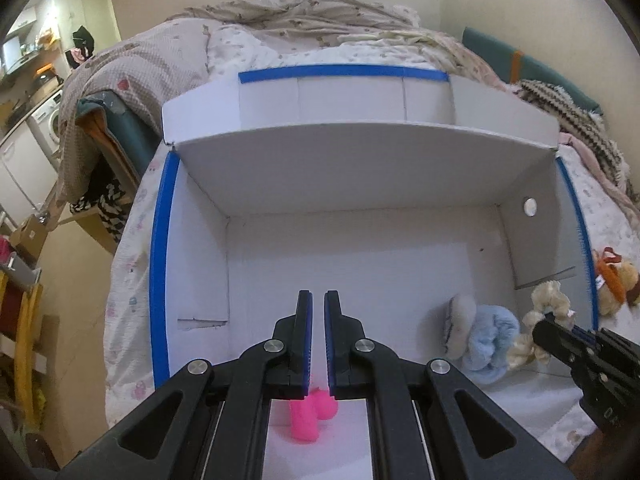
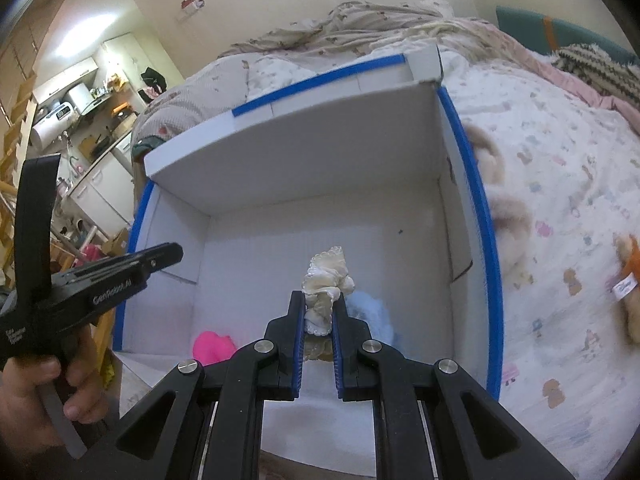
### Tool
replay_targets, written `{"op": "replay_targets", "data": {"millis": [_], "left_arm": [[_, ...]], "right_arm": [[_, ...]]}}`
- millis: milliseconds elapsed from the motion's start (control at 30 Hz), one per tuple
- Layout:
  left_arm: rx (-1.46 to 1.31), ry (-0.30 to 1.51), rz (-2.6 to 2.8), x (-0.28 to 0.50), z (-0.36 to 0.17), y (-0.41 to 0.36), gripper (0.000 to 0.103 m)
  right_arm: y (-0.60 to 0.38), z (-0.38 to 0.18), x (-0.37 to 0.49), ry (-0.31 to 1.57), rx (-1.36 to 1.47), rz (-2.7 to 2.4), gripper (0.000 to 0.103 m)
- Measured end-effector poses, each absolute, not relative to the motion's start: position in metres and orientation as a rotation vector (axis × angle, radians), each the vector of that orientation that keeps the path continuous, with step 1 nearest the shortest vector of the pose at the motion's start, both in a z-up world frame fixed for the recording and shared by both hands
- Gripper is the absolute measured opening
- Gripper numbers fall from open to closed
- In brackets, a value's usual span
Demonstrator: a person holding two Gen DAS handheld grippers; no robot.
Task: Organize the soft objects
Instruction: 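Lower the scrunchie into the box and open the right tool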
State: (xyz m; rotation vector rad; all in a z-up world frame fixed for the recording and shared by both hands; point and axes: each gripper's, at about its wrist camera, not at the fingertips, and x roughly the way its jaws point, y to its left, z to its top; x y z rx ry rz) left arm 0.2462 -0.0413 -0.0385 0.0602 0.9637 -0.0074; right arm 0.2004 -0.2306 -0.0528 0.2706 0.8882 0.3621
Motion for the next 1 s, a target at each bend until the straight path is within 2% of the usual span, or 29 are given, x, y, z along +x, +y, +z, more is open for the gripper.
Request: {"op": "replay_targets", "data": {"millis": [100, 167, 233, 267, 333, 567, 667, 700, 733, 1000], "left_arm": [[0.038, 1.016, -0.008, 0.252, -0.050, -0.039, 0.008], [0.044, 1.030, -0.004, 0.253, -0.054, -0.039, 0.013], [0.058, 1.039, 0.011, 0.252, -0.058, -0.039, 0.031], [0.054, 1.038, 0.013, 0.251, -0.059, -0.038, 0.036], [0.043, 1.032, 0.013, 0.248, -0.058, -0.036, 0.061], [0.003, 1.035, -0.004, 0.243, -0.048, -0.025, 0.063], [-0.033, 1.040, -0.008, 0.240, -0.043, -0.018, 0.064], [-0.036, 1.043, -0.010, 0.239, -0.042, -0.016, 0.064], [-0.036, 1.044, -0.009, 0.237, -0.041, -0.015, 0.064], [-0.034, 1.030, -0.031, 0.217, -0.027, -0.013, 0.064]], "right_arm": [[-0.230, -0.061, 0.201, 0.907, 0.286, 0.365, 0.014], [-0.229, -0.063, 0.202, 0.915, 0.283, 0.364, 0.014], [-0.227, -0.065, 0.203, 0.917, 0.285, 0.369, 0.014], [-0.227, -0.065, 0.203, 0.919, 0.283, 0.371, 0.014], [-0.225, -0.065, 0.202, 0.916, 0.278, 0.368, 0.014], [-0.231, -0.069, 0.209, 0.933, 0.310, 0.376, 0.015], [-0.235, -0.073, 0.213, 0.955, 0.370, 0.390, 0.037], [-0.237, -0.074, 0.214, 0.963, 0.386, 0.384, 0.057], [-0.239, -0.074, 0.214, 0.957, 0.411, 0.388, 0.065], [-0.244, -0.062, 0.204, 0.906, 0.436, 0.416, 0.067]]}}
